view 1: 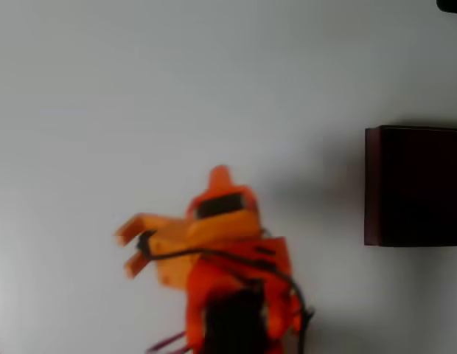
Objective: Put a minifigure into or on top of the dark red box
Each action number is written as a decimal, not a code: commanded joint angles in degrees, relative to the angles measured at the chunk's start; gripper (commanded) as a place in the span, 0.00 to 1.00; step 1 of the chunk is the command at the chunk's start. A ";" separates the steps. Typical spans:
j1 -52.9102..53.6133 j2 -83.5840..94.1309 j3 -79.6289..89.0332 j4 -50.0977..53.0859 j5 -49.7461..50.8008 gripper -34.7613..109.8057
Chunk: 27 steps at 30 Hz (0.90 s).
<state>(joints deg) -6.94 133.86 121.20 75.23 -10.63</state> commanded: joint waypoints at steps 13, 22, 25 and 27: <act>-39.20 22.85 34.63 -10.20 7.21 0.24; -44.74 62.14 49.48 3.52 6.50 0.24; -46.93 60.12 49.57 2.72 6.06 0.24; -47.64 60.47 49.57 2.81 5.98 0.24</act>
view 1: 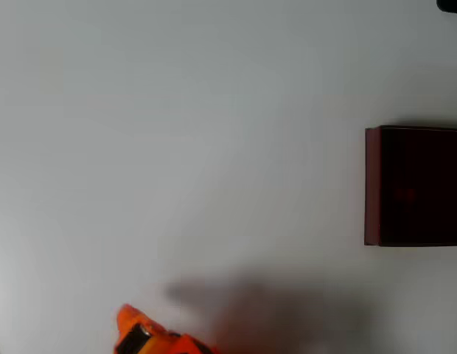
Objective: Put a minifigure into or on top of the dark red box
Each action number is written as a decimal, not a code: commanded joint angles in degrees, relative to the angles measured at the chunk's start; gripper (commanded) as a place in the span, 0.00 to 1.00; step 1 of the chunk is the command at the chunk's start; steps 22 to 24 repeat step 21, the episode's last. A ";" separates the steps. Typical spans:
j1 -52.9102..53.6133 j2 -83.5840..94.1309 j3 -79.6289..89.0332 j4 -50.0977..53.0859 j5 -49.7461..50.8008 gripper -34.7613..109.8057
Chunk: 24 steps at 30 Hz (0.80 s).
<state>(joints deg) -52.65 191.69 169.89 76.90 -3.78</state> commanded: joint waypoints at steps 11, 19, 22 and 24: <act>-3.52 3.69 3.08 0.79 0.62 0.24; -2.99 3.69 3.08 0.88 1.41 0.24; -2.72 3.69 3.08 0.88 1.41 0.24; -2.72 3.69 3.08 0.88 1.41 0.24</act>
